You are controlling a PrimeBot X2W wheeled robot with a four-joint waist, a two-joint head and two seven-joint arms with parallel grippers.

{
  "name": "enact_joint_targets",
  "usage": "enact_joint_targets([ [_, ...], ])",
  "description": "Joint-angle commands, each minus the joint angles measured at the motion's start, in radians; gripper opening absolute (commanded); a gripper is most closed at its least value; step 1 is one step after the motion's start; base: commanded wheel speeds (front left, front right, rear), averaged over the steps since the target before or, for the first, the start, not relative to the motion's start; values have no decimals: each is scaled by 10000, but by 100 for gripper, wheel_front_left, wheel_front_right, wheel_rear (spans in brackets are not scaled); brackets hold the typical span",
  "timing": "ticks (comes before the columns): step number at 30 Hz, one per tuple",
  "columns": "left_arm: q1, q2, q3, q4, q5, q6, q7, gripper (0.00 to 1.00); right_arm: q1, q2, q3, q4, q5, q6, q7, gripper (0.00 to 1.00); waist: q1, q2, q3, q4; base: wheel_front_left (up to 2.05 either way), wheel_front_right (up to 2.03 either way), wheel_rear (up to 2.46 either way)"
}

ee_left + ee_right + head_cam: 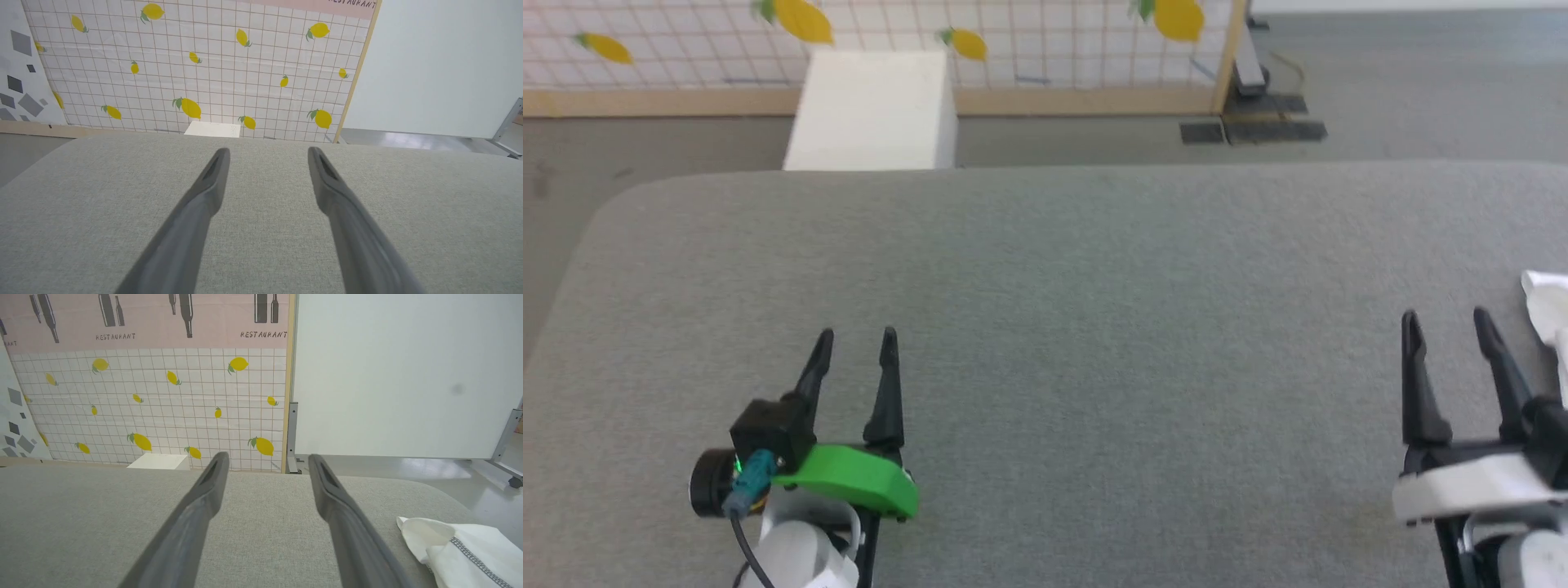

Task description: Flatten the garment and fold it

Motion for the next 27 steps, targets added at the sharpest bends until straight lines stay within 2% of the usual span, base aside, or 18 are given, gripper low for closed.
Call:
enact_joint_targets([
  [1,204,-46,-43,1,-115,16,-46,100,265,131,-34,-147,-40,-17,46,100,1,0,-572,514,0,0,0],
  [13,1174,-58,-328,-109,-256,173,-47,100,1521,478,-182,-610,96,-17,300,100,1,0,-1132,486,0,0,0],
  [27,1753,-60,-438,-222,-342,367,-47,100,1938,485,72,-86,363,-17,300,100,1,0,-1529,500,0,0,0],
])
